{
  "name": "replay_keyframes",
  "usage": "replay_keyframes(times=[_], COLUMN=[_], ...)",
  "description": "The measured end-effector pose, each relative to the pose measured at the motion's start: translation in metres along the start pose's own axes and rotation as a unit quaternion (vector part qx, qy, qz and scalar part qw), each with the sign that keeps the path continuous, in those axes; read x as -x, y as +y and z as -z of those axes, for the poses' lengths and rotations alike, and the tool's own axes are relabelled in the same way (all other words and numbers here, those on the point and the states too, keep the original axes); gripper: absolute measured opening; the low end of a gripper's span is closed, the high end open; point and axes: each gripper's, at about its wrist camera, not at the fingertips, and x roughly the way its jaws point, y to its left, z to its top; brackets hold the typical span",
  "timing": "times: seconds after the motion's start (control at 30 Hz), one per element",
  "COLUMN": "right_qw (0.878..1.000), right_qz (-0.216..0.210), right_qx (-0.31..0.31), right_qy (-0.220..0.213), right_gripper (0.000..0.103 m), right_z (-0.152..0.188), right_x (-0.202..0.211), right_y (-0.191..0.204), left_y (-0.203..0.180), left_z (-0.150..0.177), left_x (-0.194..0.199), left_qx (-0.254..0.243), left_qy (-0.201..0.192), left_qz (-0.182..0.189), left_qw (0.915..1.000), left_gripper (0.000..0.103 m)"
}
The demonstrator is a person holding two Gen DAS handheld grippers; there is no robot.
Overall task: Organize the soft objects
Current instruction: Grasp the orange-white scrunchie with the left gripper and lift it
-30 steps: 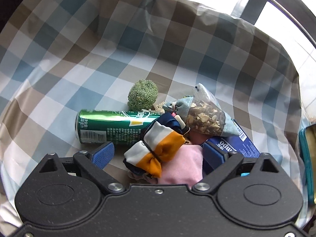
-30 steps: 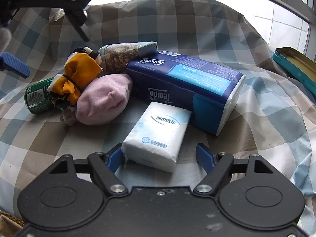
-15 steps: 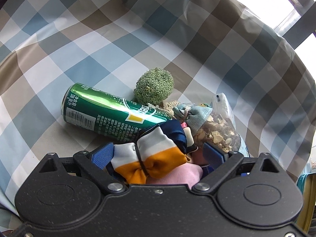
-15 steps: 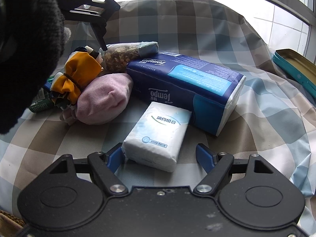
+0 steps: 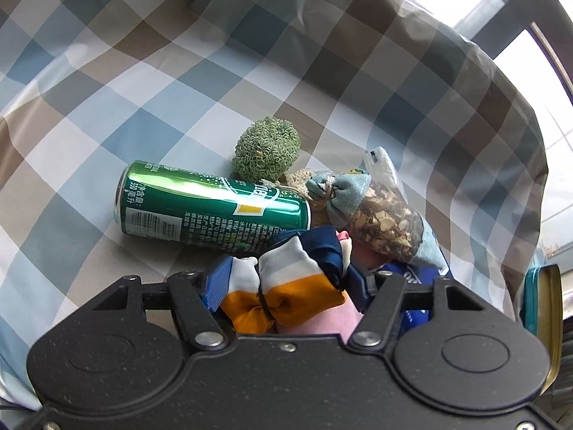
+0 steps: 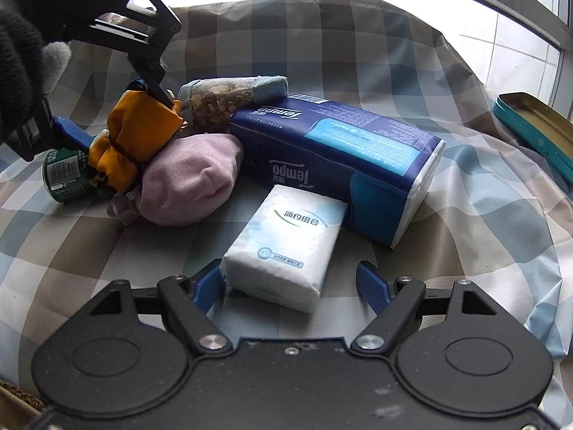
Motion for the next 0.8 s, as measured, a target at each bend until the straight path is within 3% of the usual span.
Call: replay_keyframes(times=[0.1,0.23,0.4,0.47,0.6,0.73,0.8], right_qw=[1.0,1.0,0.992,0.987,0.989,0.991,0.992], right_qz=[0.001,-0.005,-0.122,-0.145,-0.106,-0.084,-0.08], right_qx=[0.0,0.0,0.043,0.06,0.101,0.093,0.092], right_qy=[0.001,0.009,-0.01,-0.018,-0.035,-0.038,-0.033], right_gripper=[0.079,0.08,0.077,0.077,0.079,0.09,0.09], right_z=[0.0,-0.001,0.002,0.002,0.001,-0.008,-0.013], right_x=[0.0,0.003,0.03,0.042,0.055,0.051,0.043], right_y=[0.0,0.003,0.016,0.02,0.022,0.008,0.003], left_y=[0.002,0.011,0.03,0.036,0.047,0.048,0.047], left_z=[0.013,0.036,0.056,0.062,0.07,0.08,0.083], left_x=[0.015,0.03,0.039,0.039,0.035,0.03,0.03], left_qx=[-0.057,-0.139,-0.191,-0.207,-0.221,-0.243,-0.25], left_qy=[0.0,0.003,-0.001,-0.009,-0.016,-0.031,-0.039], left_qz=[-0.014,-0.044,-0.074,-0.088,-0.095,-0.099,-0.103], left_qw=[0.9983,0.9892,0.9787,0.9743,0.9705,0.9645,0.9619], left_gripper=[0.061,0.061,0.061,0.061,0.062,0.067,0.07])
